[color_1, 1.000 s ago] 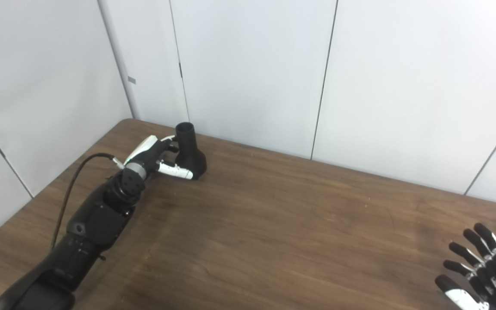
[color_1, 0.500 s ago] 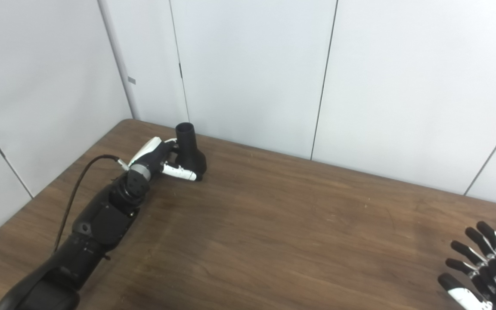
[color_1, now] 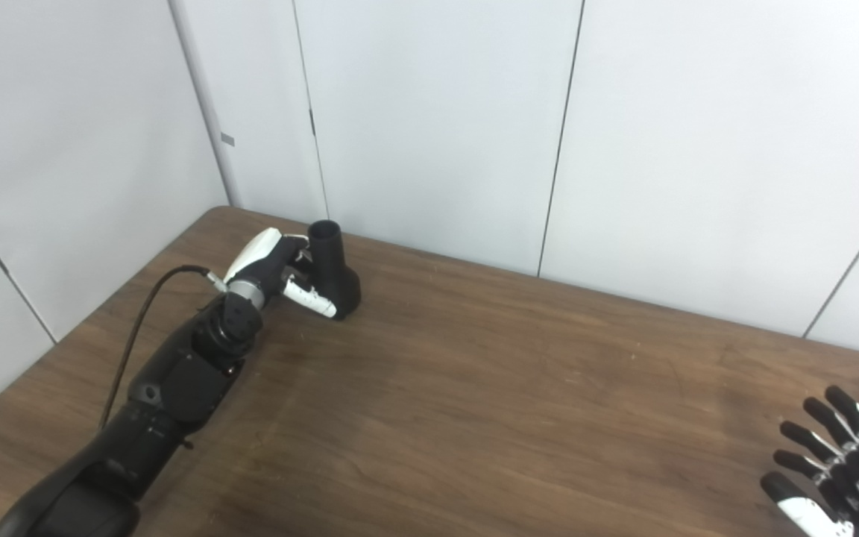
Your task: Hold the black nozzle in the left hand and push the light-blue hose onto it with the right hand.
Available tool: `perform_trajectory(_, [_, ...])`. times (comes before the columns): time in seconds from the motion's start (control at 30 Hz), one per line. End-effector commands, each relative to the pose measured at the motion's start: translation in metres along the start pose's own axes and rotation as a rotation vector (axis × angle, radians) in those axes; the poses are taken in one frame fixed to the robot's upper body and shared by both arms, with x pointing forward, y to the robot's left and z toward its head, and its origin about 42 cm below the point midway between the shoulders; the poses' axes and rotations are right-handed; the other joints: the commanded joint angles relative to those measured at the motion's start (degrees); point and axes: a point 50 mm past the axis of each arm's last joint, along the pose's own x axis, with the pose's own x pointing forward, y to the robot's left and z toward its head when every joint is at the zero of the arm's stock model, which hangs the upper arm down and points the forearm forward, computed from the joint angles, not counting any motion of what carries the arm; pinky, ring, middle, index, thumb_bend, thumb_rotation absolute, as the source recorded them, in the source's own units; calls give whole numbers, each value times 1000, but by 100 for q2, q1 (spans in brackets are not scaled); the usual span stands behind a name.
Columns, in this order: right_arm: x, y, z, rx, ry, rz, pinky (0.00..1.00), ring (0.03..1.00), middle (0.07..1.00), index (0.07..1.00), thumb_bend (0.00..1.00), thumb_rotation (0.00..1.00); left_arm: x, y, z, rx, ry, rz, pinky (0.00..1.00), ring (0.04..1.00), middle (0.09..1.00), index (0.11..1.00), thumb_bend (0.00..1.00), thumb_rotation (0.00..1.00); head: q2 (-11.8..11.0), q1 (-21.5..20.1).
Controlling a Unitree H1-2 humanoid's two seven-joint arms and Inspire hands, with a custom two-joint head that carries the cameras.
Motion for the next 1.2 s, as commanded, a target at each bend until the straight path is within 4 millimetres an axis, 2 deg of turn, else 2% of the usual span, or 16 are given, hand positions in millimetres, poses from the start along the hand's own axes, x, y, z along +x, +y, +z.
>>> perform_trajectory(0.0, [4, -1, 18, -16, -73, 4, 710, 812, 897, 925, 605, 246, 5, 13, 10, 10, -45, 19, 1000, 558, 449, 503, 528, 1, 5, 8])
perform_trajectory(0.23, [5, 0, 19, -19, -71, 9, 716, 818, 899, 929, 597, 252, 2, 16, 8, 44, -67, 47, 1000, 589, 446, 504, 526, 0, 81, 0])
perform_trajectory(0.47, [5, 0, 19, -12, -70, 10, 717, 819, 901, 931, 594, 255, 2, 11, 6, 46, -94, 45, 1000, 582, 442, 505, 525, 0, 116, -32])
perform_trajectory(0.63, [6, 1, 20, -5, -68, 9, 705, 811, 896, 927, 607, 271, -1, 3, 8, 73, -124, 15, 1000, 657, 453, 496, 527, 0, 118, -96])
perform_trajectory(0.73, [6, 3, 21, 2, -66, 7, 692, 799, 889, 918, 623, 283, -5, -8, 12, 109, -160, -18, 1000, 662, 465, 490, 527, 0, 119, -151])
perform_trajectory(1.03, [8, 6, 24, 27, -79, 4, 655, 763, 869, 898, 663, 288, -31, -64, 36, 251, -391, -178, 1000, 612, 493, 477, 526, 0, 157, -388])
perform_trajectory(1.17, [9, 6, 24, 37, -85, 3, 640, 756, 860, 889, 684, 291, -42, -86, 50, 256, -498, -241, 1000, 603, 480, 485, 527, 0, 175, -537])
